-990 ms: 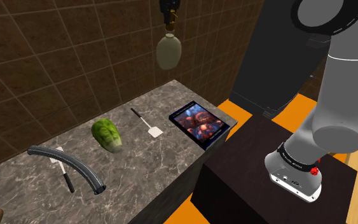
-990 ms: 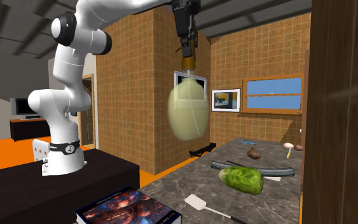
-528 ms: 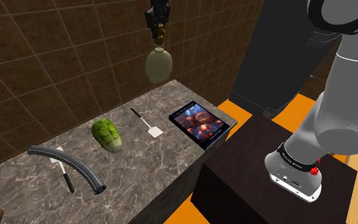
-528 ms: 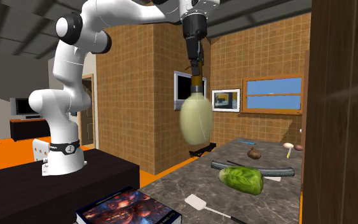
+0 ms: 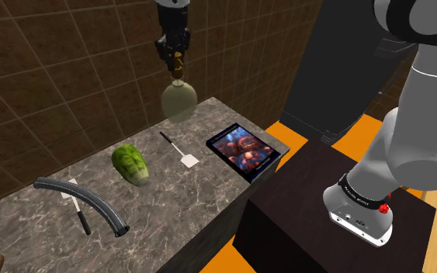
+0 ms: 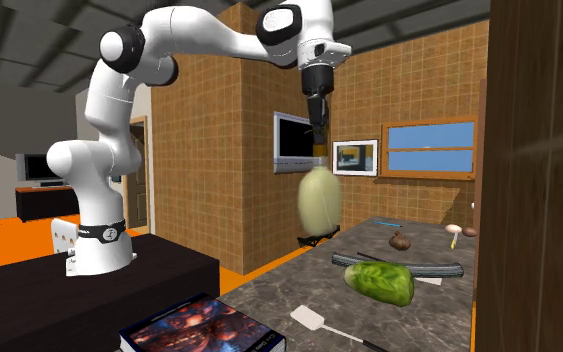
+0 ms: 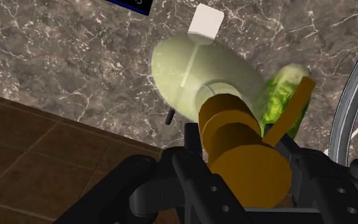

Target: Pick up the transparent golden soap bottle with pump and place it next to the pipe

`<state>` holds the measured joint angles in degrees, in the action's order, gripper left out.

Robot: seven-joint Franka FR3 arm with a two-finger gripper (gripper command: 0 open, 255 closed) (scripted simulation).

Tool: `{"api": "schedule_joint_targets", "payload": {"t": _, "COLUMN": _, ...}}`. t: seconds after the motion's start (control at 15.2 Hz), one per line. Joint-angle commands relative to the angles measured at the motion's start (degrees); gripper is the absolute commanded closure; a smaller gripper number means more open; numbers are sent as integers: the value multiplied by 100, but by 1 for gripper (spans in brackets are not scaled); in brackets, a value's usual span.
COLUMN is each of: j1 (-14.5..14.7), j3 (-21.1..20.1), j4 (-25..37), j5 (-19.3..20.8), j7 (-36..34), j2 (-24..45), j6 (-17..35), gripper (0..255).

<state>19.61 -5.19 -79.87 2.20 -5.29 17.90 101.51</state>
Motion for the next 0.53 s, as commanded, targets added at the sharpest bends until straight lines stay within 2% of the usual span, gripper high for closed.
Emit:
{"api": "schedule_joint_targets", "payload": {"t": 0.0, "j1": 163, "j3": -74, "j4": -61, "j5": 42, "j7": -251, "j2": 12, "j6": 79, "gripper": 255}}
{"api": "schedule_joint_targets", "payload": {"t": 0.46, "j1": 730, "j3": -293, "j4": 10, "j5": 220, "j7": -1058, "j2": 395, "j6": 364, "gripper": 255}}
